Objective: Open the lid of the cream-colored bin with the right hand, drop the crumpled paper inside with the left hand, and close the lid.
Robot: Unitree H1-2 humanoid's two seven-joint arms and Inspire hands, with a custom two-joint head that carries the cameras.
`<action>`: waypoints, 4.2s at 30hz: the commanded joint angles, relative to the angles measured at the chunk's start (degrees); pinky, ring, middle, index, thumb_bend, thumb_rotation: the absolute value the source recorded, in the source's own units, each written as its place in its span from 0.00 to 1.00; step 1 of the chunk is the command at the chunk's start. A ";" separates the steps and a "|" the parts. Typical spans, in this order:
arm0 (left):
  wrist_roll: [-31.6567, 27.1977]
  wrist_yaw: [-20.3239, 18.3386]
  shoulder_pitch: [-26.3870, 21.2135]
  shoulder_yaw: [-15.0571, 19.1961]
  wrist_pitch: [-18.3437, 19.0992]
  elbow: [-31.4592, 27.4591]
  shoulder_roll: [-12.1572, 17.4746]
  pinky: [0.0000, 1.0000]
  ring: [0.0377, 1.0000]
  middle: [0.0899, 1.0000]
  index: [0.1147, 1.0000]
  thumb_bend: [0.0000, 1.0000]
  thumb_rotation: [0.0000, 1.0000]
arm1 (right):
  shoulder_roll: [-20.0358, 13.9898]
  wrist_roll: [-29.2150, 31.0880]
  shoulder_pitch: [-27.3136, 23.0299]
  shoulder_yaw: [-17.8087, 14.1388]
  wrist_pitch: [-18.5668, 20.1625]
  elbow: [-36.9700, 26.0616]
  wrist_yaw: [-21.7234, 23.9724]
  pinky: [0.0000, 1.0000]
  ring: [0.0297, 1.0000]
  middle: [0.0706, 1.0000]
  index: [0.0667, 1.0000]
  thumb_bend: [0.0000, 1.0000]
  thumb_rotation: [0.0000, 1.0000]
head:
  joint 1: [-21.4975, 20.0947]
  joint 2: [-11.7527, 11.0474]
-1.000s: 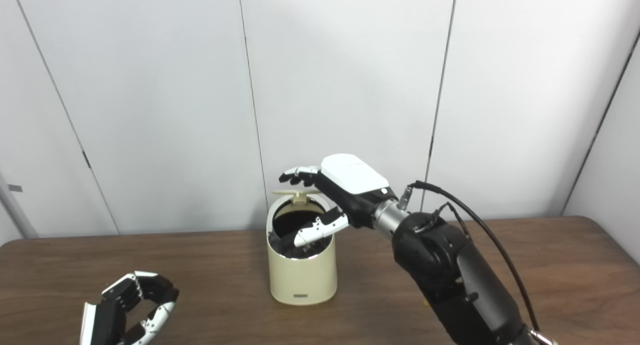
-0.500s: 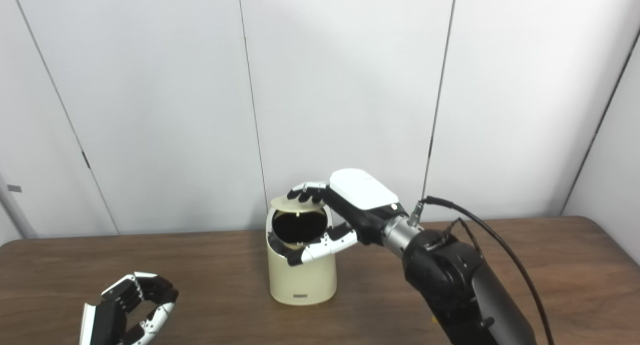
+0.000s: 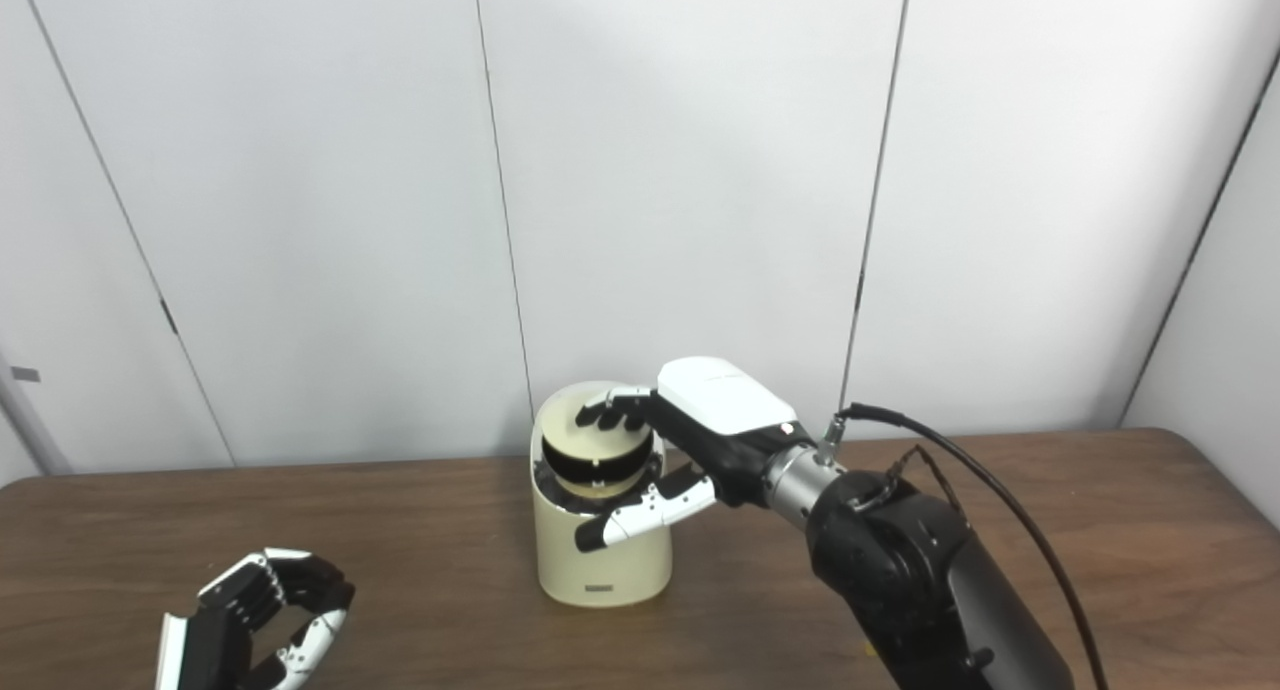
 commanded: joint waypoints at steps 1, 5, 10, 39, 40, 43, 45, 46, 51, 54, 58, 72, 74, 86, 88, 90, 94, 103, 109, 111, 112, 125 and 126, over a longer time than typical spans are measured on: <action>1.31 -0.20 1.39 -0.13 -1.76 -0.33 -0.70 0.41 0.46 0.46 0.42 0.49 0.08 | -0.50 0.18 -1.44 -0.19 -0.39 -1.54 0.13 0.63 0.72 0.74 0.76 0.90 0.70 | -0.03 0.03; 1.63 -0.65 1.69 0.25 -1.74 -1.02 -0.99 0.41 0.46 0.46 0.42 0.49 0.08 | -0.54 -0.42 -1.31 0.51 0.11 -0.94 0.75 0.62 0.71 0.74 0.75 0.90 0.69 | -0.13 0.69; 1.98 -1.24 1.97 0.61 -1.62 -1.66 -1.14 0.41 0.46 0.46 0.42 0.49 0.08 | -0.83 -1.37 -1.53 1.39 0.45 -0.11 1.97 0.62 0.71 0.74 0.75 0.90 0.68 | -0.13 1.05; 1.89 -2.90 2.18 2.14 -1.19 -2.19 -2.28 0.41 0.46 0.46 0.42 0.49 0.08 | -0.53 -9.87 -8.95 8.85 0.56 0.77 14.38 0.63 0.73 0.75 0.76 0.95 0.79 | -1.32 1.65; 1.81 -3.00 2.17 2.14 -1.19 -2.22 -2.35 0.41 0.46 0.46 0.42 0.49 0.08 | -0.45 -10.63 -9.32 9.40 0.58 1.02 15.12 0.62 0.73 0.74 0.75 0.96 0.79 | -1.24 1.63; 1.54 -3.26 2.21 2.17 -1.29 -2.22 -2.47 0.41 0.46 0.46 0.42 0.49 0.08 | -0.01 -12.25 -9.94 10.44 1.17 2.18 16.63 0.63 0.73 0.74 0.74 0.98 0.78 | -1.16 1.71; 1.64 -3.36 2.27 2.24 -1.29 -2.27 -2.51 0.41 0.46 0.46 0.42 0.49 0.08 | 0.22 -12.81 -10.01 10.71 1.33 2.91 16.96 0.62 0.73 0.73 0.73 0.98 0.78 | -1.13 1.71; 1.60 -3.41 2.28 2.28 -1.22 -2.31 -2.54 0.41 0.46 0.46 0.42 0.49 0.08 | 0.32 -13.03 -10.03 10.80 1.35 3.20 17.07 0.60 0.72 0.72 0.73 0.98 0.78 | -1.13 1.71; 1.53 -3.74 2.28 2.40 -1.24 -2.43 -2.32 0.41 0.46 0.46 0.42 0.49 0.08 | 0.51 -13.72 -10.20 11.29 1.18 4.48 17.65 0.59 0.70 0.71 0.72 0.97 0.79 | -1.30 1.84; 1.46 -3.80 2.23 2.49 -1.20 -2.42 -2.31 0.41 0.46 0.46 0.42 0.49 0.08 | 0.61 -14.03 -10.30 11.47 1.46 4.41 18.21 0.60 0.70 0.72 0.73 0.96 0.80 | -1.35 1.72; 1.82 -3.53 2.08 2.56 -1.57 -1.89 -2.20 0.41 0.46 0.46 0.42 0.49 0.08 | 0.99 -13.81 -10.01 10.68 2.42 3.76 17.86 0.59 0.71 0.72 0.73 0.97 0.79 | -1.53 1.60; 1.95 -3.69 1.86 2.78 -1.19 -1.27 -2.17 0.42 0.46 0.46 0.42 0.49 0.08 | 0.95 -12.30 -12.85 5.74 5.61 -3.01 21.08 0.67 0.76 0.76 0.77 0.94 0.77 | -2.01 0.94; 1.89 -3.76 1.86 2.73 -1.13 -1.42 -2.24 0.42 0.46 0.46 0.42 0.49 0.08 | 0.70 -12.84 -13.47 5.32 6.04 -3.96 22.14 0.70 0.78 0.78 0.78 0.95 0.79 | -2.11 0.87; 1.79 -3.63 1.35 2.49 -1.82 0.24 -1.81 0.42 0.47 0.46 0.42 0.49 0.08 | -0.20 -12.71 -14.65 2.64 6.13 -7.30 24.38 0.70 0.74 0.74 0.75 0.98 0.79 | -2.30 0.18; 1.72 -3.68 1.35 2.44 -1.80 0.21 -1.89 0.42 0.47 0.46 0.42 0.49 0.08 | -0.29 -12.25 -14.42 1.88 6.39 -8.03 24.44 0.68 0.73 0.73 0.75 0.98 0.79 | -2.20 0.12; 1.63 -3.69 1.36 2.38 -1.82 0.31 -1.86 0.43 0.47 0.47 0.42 0.49 0.08 | -0.53 -11.98 -14.22 1.30 6.84 -8.89 24.87 0.65 0.72 0.73 0.75 0.97 0.79 | -2.13 0.04; 1.51 -3.85 1.48 2.47 -1.60 0.16 -1.89 0.43 0.47 0.47 0.42 0.49 0.08 | -1.20 -10.81 -10.57 -2.49 7.26 -13.13 21.63 0.65 0.73 0.73 0.75 0.95 0.76 | -1.80 0.04; 2.03 -3.81 1.72 2.84 -1.68 -0.11 -1.33 0.43 0.48 0.47 0.42 0.49 0.08 | 2.53 -1.98 8.55 -15.29 2.32 -19.98 -0.08 0.69 0.76 0.79 0.79 0.84 0.67 | -1.71 -0.18; 2.23 -3.72 2.25 3.22 -1.40 -1.00 -1.36 0.42 0.48 0.47 0.42 0.49 0.08 | 4.58 6.03 20.13 -21.13 -7.45 -17.10 -16.11 0.66 0.77 0.79 0.79 0.79 0.67 | -1.76 0.08; 2.29 -3.59 2.33 3.30 -1.61 -0.91 -1.19 0.42 0.47 0.47 0.42 0.49 0.08 | 5.49 7.91 23.38 -22.00 -10.36 -15.20 -20.13 0.68 0.77 0.79 0.80 0.77 0.67 | -1.86 0.11; 2.22 -3.60 2.38 3.31 -1.68 -0.89 -1.07 0.42 0.47 0.47 0.42 0.49 0.08 | 6.34 9.25 25.16 -22.50 -11.79 -13.90 -22.35 0.68 0.77 0.79 0.81 0.77 0.67 | -1.89 0.20; 0.78 -4.37 3.45 3.66 -1.79 -2.19 -0.46 0.41 0.47 0.47 0.42 0.49 0.08 | 13.49 16.57 37.35 -23.39 -31.48 5.25 -41.94 0.69 0.78 0.80 0.82 0.78 0.72 | -0.83 0.61; 0.87 -4.36 3.55 3.66 -1.80 -2.30 -0.36 0.42 0.48 0.47 0.42 0.49 0.08 | 13.84 16.50 37.83 -23.24 -32.03 5.95 -42.62 0.69 0.78 0.80 0.82 0.77 0.73 | -0.82 0.62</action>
